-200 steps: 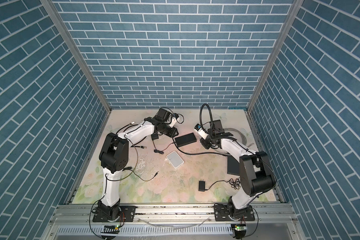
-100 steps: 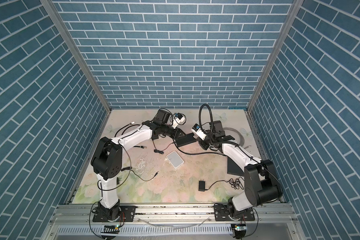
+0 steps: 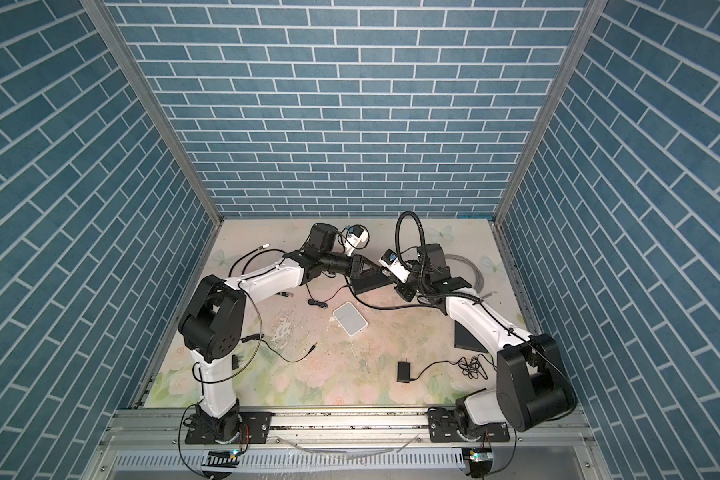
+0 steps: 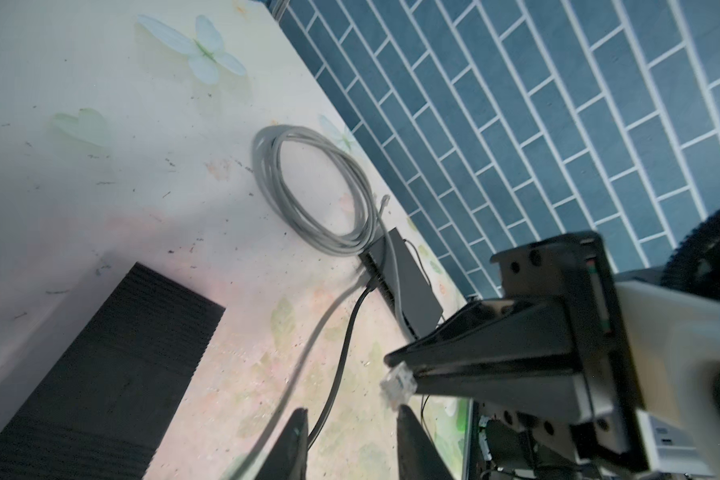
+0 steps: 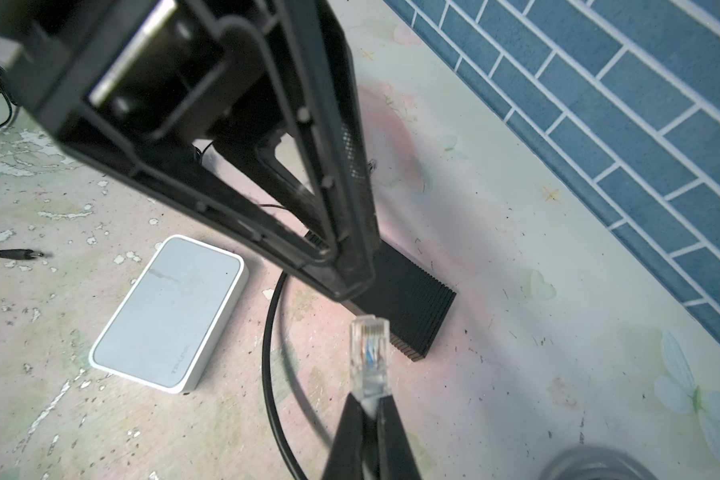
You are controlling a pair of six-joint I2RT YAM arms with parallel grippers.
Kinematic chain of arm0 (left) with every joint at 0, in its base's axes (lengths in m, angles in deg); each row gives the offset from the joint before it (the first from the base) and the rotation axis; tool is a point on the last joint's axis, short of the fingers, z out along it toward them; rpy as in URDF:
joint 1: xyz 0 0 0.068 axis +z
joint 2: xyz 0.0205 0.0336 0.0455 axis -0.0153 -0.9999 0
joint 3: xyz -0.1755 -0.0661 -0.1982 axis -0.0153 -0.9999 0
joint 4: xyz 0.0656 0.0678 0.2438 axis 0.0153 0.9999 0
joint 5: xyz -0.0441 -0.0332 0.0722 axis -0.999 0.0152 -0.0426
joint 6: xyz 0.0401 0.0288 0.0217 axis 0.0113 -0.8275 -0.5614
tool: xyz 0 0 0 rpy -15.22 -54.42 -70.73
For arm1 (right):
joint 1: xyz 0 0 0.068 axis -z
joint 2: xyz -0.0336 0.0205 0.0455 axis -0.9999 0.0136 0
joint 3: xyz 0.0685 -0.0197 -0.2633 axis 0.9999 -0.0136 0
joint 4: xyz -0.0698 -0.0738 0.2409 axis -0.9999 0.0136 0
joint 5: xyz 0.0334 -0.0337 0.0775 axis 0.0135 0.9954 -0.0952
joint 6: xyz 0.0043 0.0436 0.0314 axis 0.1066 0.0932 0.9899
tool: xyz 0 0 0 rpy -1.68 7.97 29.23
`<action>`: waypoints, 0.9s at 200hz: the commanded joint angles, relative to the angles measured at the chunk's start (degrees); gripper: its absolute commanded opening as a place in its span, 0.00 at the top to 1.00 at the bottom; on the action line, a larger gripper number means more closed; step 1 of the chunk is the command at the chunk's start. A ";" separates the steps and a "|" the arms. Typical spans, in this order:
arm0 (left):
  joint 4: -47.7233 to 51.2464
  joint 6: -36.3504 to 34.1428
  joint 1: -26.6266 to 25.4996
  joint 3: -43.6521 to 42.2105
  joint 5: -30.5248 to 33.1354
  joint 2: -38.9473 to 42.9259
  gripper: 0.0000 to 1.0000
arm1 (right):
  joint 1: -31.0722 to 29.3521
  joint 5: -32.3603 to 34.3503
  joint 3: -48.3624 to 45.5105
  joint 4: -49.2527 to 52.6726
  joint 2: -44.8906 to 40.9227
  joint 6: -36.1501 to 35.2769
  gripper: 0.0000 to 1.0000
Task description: Insert the plug into the switch port
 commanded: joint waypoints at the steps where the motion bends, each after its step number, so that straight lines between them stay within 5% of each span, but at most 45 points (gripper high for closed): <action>1: -7.20 5.05 -0.09 -1.20 -3.14 1.52 0.63 | -1.01 1.60 -1.31 -1.60 -0.59 -0.74 1.00; 98: 1.50 1.59 -1.41 1.81 -2.41 0.32 0.65 | -2.88 4.81 -1.66 -2.38 -0.64 -1.78 1.00; 180: 2.59 1.89 -2.55 3.38 -3.00 -0.73 0.77 | -3.60 4.91 -2.13 -3.43 -0.29 -1.76 1.00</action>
